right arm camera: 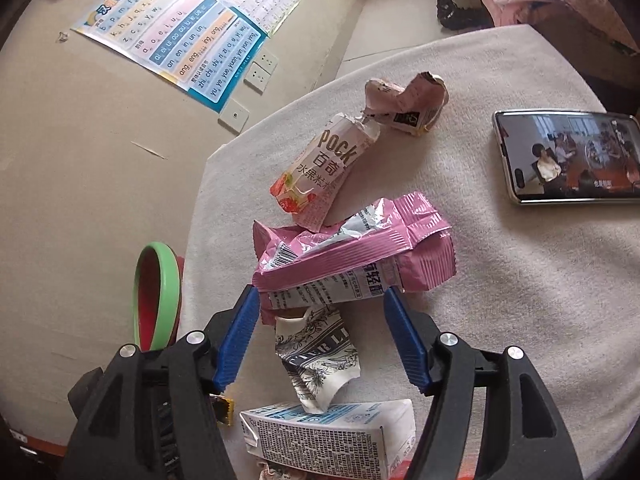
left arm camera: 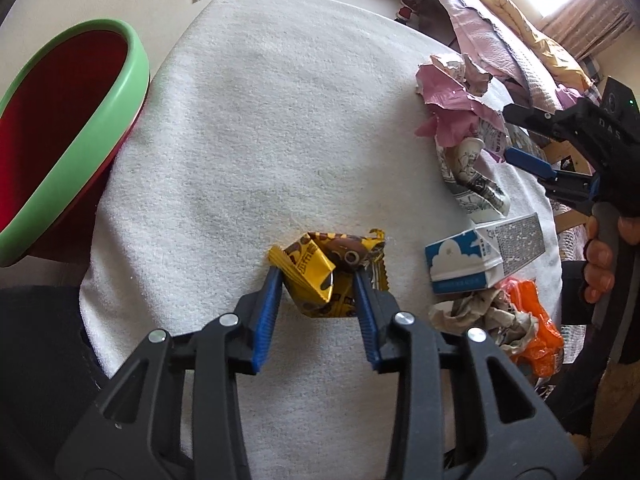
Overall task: Collect trash
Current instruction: 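Grasp the yellow wrapper with the left gripper while the right gripper grasps the pink bag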
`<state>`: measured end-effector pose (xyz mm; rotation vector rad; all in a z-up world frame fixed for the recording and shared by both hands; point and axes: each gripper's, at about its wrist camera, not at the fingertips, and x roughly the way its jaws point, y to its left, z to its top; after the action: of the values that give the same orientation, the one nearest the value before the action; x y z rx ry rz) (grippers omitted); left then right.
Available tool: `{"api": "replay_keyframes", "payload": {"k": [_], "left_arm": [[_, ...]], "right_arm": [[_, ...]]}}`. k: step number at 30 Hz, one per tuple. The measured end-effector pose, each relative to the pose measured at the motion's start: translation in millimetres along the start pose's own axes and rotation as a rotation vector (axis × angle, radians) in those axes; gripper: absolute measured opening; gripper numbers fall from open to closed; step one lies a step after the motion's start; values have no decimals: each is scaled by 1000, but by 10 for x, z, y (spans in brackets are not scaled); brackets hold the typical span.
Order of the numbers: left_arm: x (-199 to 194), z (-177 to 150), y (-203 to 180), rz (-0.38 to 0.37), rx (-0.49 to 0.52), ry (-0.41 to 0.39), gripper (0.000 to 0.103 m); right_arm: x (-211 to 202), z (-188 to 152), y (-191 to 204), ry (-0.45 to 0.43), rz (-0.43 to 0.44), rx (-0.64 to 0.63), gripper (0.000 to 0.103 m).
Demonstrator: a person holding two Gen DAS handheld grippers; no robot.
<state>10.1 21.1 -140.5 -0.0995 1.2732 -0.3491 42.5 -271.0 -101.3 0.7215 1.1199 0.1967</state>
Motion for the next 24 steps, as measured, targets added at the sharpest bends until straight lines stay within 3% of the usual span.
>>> {"api": "replay_keyframes", "payload": {"k": [4,9,14,21,24], "left_arm": [[45,-3,-26,9,8,9,36],[57,0,-22,12,7,12,37],[71,1,-20,18,11,14,39],[98,-6,-71,28,27,10,41],[100,-3,-60,23,23,10,41]], "right_arm": [[123,198,-125,-22,22,124,71],[346,395,27,0,-26,46,70],[493,287,80,26,35,-47,54],[388,223,202,-10,-16,-133,28],[379,206,204,-16,-38,-119,31]]}}
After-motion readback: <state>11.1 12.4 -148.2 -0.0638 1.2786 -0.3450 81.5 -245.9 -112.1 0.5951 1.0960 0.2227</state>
